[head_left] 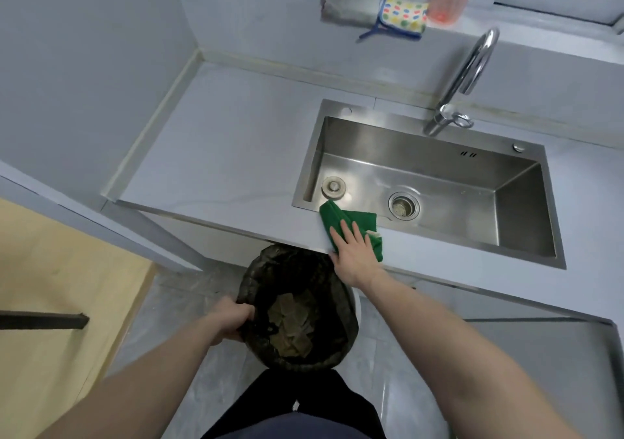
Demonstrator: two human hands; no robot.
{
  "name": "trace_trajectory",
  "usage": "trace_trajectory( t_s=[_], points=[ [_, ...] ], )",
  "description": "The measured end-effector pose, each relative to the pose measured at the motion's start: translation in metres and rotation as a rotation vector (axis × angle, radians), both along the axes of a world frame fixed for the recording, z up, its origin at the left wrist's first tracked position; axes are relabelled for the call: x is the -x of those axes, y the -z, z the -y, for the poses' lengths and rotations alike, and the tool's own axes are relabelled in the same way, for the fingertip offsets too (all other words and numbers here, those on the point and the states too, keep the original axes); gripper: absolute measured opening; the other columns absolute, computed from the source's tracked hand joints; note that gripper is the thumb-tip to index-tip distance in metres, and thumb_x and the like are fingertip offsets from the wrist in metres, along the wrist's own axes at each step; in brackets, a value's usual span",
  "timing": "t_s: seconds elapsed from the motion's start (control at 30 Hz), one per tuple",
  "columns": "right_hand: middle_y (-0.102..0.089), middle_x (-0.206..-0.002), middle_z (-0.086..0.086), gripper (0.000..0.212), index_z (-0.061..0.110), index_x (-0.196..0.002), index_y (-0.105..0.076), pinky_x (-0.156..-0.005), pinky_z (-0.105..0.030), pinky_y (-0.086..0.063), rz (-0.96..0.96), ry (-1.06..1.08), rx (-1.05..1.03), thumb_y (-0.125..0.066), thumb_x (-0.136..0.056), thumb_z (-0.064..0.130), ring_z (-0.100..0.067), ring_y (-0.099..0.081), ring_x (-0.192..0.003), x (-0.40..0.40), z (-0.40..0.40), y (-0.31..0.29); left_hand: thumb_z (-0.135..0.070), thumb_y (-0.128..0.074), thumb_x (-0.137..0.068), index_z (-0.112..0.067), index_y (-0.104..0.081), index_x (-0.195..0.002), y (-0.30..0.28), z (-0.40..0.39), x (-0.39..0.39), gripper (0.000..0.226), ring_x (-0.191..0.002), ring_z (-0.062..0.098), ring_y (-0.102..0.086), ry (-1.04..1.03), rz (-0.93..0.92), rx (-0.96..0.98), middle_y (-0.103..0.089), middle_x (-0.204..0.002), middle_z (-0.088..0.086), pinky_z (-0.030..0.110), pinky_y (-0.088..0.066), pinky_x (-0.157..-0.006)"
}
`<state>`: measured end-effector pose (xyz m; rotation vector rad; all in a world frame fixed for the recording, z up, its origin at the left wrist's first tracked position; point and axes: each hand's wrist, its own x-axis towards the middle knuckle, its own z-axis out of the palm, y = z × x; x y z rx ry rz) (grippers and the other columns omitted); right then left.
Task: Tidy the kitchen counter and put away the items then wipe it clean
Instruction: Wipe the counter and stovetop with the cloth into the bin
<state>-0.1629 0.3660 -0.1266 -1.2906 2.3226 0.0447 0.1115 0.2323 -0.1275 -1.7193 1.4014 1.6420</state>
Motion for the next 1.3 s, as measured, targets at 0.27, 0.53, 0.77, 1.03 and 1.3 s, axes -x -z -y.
trace_trajectory(
  t_s=[0.27, 0.53, 0.77, 1.03, 1.3],
  points=[
    [0.002, -0.171, -0.002, 0.07, 0.028, -0.163, -0.005, -0.126, -0.051, -0.005, -0.053, 0.034, -0.065, -0.042, -0.105, 0.022, -0.033, 0.001, -0.156, 0.029, -0.055, 0.01, -0.002, -0.063, -0.081, 0.003, -0.063, -0.109, 0.01, -0.019, 0.023, 0.029, -0.084, 0.038, -0.073, 0.111, 0.024, -0.003, -0.07, -0.101, 0.024, 0.042, -0.064, -0.061],
    [0.002, -0.171, 0.002, 0.071, 0.034, -0.162, -0.006, -0.126, -0.052, -0.006, -0.022, 0.135, -0.101, -0.045, -0.104, 0.022, -0.031, 0.001, -0.157, 0.074, -0.132, 0.007, -0.005, -0.061, -0.081, 0.001, -0.065, -0.104, 0.0, -0.069, 0.07, 0.024, -0.083, 0.035, -0.072, 0.254, 0.026, 0.003, -0.07, -0.1, 0.023, 0.039, -0.063, -0.06],
    [0.001, -0.171, 0.004, 0.066, 0.034, -0.162, -0.008, -0.127, -0.051, -0.005, 0.0, 0.155, -0.065, -0.041, -0.106, 0.024, -0.029, 0.001, -0.157, 0.134, -0.217, 0.003, -0.005, -0.062, -0.077, -0.001, -0.068, -0.1, 0.002, -0.147, 0.13, 0.023, -0.081, 0.039, -0.074, 0.293, 0.029, 0.022, -0.072, -0.095, 0.024, 0.05, -0.064, -0.069],
    [0.0, -0.171, 0.003, 0.065, 0.033, -0.162, -0.007, -0.126, -0.052, -0.007, -0.027, 0.173, -0.1, -0.04, -0.106, 0.03, -0.029, -0.001, -0.157, 0.228, -0.354, 0.004, 0.002, -0.06, -0.078, 0.002, -0.069, -0.098, 0.0, -0.278, 0.216, 0.022, -0.067, 0.035, -0.068, 0.252, 0.002, 0.056, -0.07, -0.083, 0.025, 0.039, -0.059, -0.057],
    [0.0, -0.171, 0.001, 0.074, 0.035, -0.162, -0.007, -0.125, -0.055, -0.011, -0.027, 0.309, -0.213, -0.049, -0.103, 0.02, -0.03, -0.003, -0.157, 0.301, -0.471, -0.004, -0.009, -0.062, -0.061, 0.004, -0.071, -0.094, -0.003, -0.363, 0.276, 0.037, -0.075, 0.042, -0.074, 0.289, -0.025, -0.025, -0.07, -0.075, 0.021, 0.053, -0.063, -0.068]
  ],
)
